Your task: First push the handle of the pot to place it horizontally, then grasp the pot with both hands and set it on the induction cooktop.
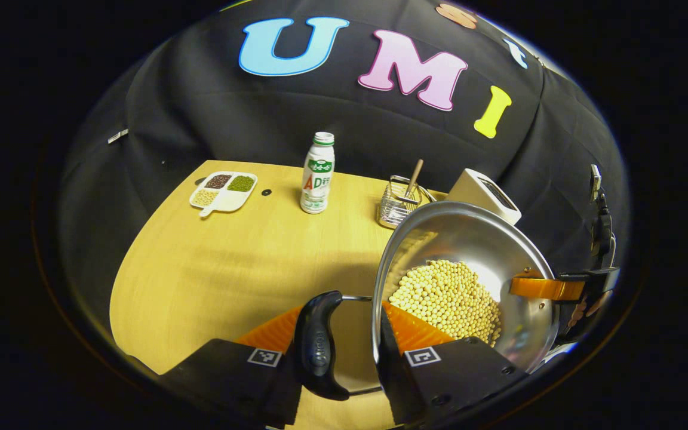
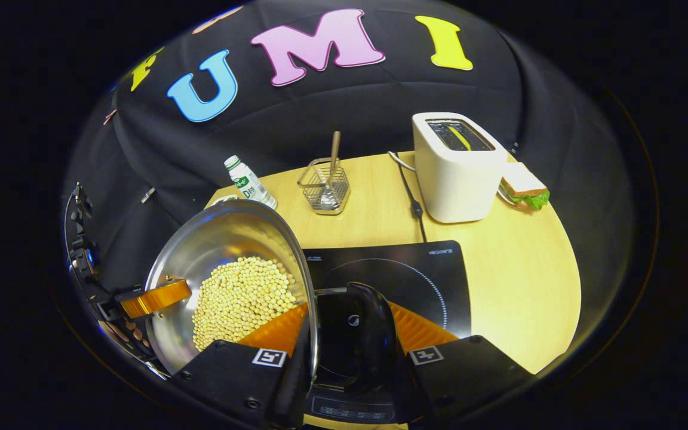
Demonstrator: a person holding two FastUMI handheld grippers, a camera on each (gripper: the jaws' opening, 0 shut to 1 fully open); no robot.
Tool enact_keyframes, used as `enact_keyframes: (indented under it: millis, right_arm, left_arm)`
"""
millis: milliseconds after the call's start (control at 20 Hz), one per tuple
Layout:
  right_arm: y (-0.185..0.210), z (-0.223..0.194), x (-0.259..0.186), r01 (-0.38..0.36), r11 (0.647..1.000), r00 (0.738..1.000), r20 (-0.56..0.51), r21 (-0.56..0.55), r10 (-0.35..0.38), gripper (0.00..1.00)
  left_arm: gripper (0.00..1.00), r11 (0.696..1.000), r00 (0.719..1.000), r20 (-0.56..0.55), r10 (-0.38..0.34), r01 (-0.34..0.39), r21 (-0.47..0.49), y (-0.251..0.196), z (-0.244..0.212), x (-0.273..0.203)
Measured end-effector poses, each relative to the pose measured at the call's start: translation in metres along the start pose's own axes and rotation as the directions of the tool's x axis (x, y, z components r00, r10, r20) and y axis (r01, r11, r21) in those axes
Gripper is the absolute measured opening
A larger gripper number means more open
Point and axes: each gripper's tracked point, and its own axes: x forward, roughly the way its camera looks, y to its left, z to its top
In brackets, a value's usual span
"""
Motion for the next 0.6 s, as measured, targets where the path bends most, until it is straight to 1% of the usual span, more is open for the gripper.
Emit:
enact_keyframes:
  millis: [50, 100, 150, 200, 250, 300, 600]
  right_arm:
    - [-0.009, 0.001, -0.001, 0.004, 1.0, 1.0, -0.001, 0.005, -0.004, 0.59]
    - [-0.017, 0.002, -0.001, 0.006, 1.0, 1.0, -0.001, 0.008, -0.006, 0.55]
    - [-0.026, 0.002, -0.002, 0.009, 1.0, 1.0, -0.004, 0.009, -0.009, 0.59]
    - [-0.034, 0.003, -0.002, 0.012, 1.0, 1.0, -0.006, 0.01, -0.012, 0.59]
    - [-0.042, 0.004, -0.001, 0.015, 1.0, 1.0, -0.007, 0.01, -0.015, 0.55]
    - [-0.048, 0.004, 0.0, 0.019, 1.0, 1.0, -0.009, 0.011, -0.018, 0.59]
    - [-0.085, 0.001, 0.006, 0.038, 0.999, 0.999, -0.028, 0.023, -0.037, 0.59]
  left_arm:
    - [0.6, 1.0, 1.0, -0.002, -0.003, 0.003, 0.002, -0.008, -0.001, 0.003]
    - [0.59, 1.0, 1.0, -0.003, -0.006, 0.006, 0.002, -0.015, -0.002, 0.008]
    - [0.6, 1.0, 1.0, -0.003, -0.008, 0.008, 0.001, -0.023, -0.002, 0.012]
    - [0.59, 1.0, 1.0, -0.006, -0.01, 0.01, 0.0, -0.03, -0.005, 0.016]
    - [0.59, 1.0, 1.0, -0.007, -0.012, 0.012, -0.003, -0.037, -0.007, 0.02]
    - [0.6, 1.0, 1.0, -0.01, -0.014, 0.014, -0.008, -0.043, -0.009, 0.024]
    - [0.6, 1.0, 0.999, -0.034, -0.029, 0.028, -0.014, -0.074, -0.019, 0.048]
